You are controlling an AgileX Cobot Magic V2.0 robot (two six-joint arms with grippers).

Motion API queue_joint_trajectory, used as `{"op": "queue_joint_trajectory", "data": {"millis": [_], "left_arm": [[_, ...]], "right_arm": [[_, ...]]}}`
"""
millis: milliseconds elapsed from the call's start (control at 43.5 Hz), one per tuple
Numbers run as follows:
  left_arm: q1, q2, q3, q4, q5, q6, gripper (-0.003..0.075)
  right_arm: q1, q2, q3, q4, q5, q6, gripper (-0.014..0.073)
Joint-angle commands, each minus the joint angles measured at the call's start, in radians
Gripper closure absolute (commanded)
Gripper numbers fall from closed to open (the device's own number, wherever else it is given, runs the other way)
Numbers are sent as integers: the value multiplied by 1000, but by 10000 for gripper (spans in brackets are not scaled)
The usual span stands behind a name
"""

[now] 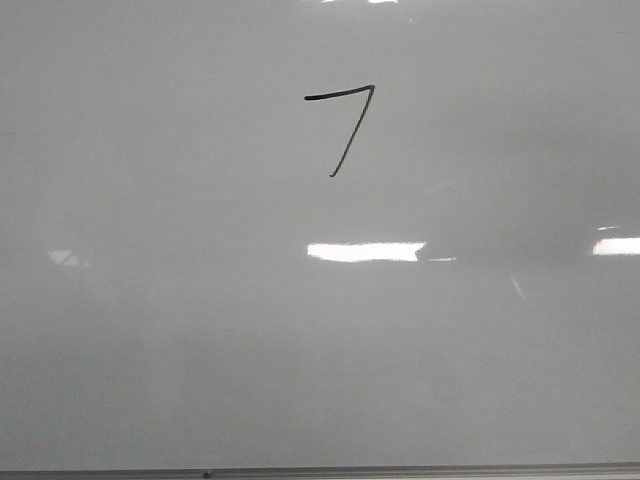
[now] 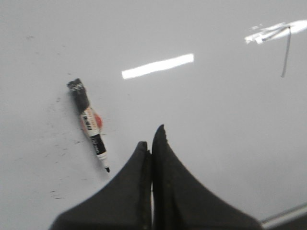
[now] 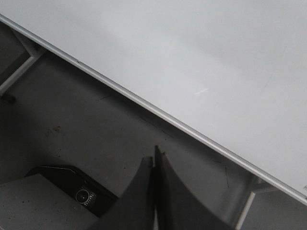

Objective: Write number 7 on whiteboard

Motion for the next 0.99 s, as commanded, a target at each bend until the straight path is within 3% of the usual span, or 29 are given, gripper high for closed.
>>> {"op": "queue_joint_trajectory", "data": {"millis": [0, 138, 253, 483, 967], "left_arm": [[72, -94, 95, -19, -214, 0, 741], [171, -218, 254, -41, -305, 0, 741], [214, -212, 327, -74, -364, 0, 741], [200, -220, 404, -81, -480, -20, 741], [192, -220, 404, -79, -563, -27, 741]], "right_arm": [[-6, 6, -24, 2, -63, 0, 661], [-6, 6, -24, 2, -63, 0, 661], [-6, 6, -24, 2, -62, 0, 661], [-6, 6, -24, 2, -63, 0, 661], [-6, 6, -24, 2, -63, 0, 661]]}}
